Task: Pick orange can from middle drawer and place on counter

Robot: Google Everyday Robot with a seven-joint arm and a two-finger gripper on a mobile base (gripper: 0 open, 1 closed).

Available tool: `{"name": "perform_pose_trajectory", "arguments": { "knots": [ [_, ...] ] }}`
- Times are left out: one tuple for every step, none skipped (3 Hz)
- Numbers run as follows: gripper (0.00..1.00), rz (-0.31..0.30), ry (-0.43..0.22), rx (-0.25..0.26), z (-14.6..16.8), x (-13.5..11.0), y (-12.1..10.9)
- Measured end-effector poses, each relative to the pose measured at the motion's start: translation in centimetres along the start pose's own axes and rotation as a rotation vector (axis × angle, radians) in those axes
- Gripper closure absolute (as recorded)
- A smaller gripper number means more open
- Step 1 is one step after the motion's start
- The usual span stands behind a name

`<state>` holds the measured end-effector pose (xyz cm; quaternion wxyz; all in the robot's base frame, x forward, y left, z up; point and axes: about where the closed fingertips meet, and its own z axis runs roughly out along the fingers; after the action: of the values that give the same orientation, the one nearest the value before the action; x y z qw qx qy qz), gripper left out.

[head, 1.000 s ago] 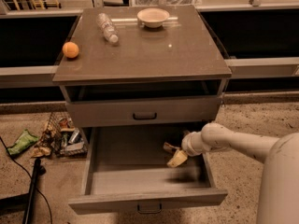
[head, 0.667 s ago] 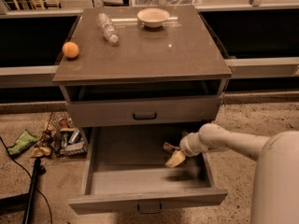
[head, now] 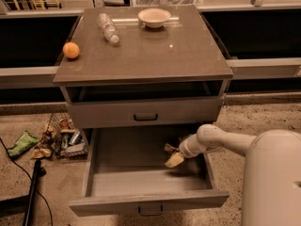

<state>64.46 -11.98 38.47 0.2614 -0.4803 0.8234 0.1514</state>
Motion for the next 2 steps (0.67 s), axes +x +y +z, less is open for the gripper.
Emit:
{"name": "perform_pose_trajectory", "arguments": {
  "knots": [
    [0.39, -0.026, 0.012, -0.006, 0.39, -0.17, 0.21],
    [0.62, -0.077, 0.023, -0.003, -0.02, -0.66, 0.83]
  ]
}}
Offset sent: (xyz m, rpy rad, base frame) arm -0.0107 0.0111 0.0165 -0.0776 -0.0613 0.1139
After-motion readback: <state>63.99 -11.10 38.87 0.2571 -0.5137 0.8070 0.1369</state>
